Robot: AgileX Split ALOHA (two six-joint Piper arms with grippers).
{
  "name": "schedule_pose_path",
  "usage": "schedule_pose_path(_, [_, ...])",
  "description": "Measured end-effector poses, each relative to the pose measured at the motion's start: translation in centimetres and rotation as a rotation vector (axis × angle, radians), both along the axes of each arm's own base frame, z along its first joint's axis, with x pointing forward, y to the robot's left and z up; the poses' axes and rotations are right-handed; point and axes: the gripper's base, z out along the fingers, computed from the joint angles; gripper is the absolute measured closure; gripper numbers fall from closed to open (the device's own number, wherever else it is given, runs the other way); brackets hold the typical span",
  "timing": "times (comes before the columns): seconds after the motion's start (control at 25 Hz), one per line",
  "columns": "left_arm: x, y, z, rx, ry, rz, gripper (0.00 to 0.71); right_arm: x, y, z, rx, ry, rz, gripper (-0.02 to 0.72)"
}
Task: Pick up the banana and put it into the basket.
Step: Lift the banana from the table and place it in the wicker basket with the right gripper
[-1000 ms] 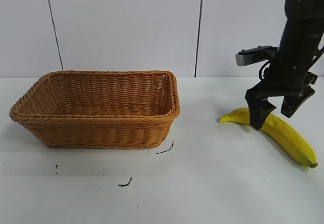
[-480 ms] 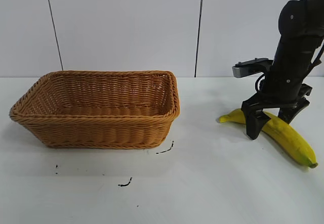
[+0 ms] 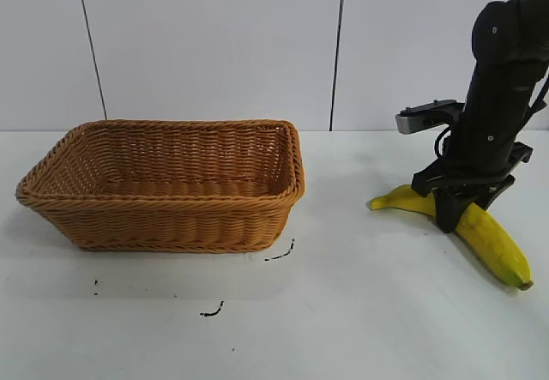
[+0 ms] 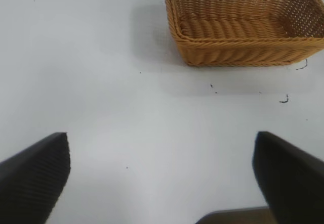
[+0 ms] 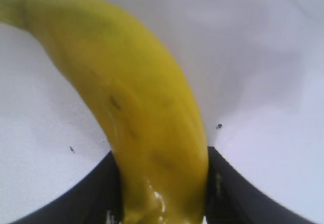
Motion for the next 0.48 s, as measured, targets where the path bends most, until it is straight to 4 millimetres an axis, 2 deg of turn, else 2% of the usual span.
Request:
schedule_pose_path(0.16, [0.0, 0.0, 0.0, 0.0, 0.0, 0.0, 0.015, 0.8, 0.2, 4.5, 0.016, -0.036, -0.007, 0.386])
schedule_pose_path(0.48, [0.0, 0.0, 0.0, 0.0, 0.0, 0.0, 0.015, 2.4, 0.4, 10.4, 0.036, -0.13, -0.018, 0.386])
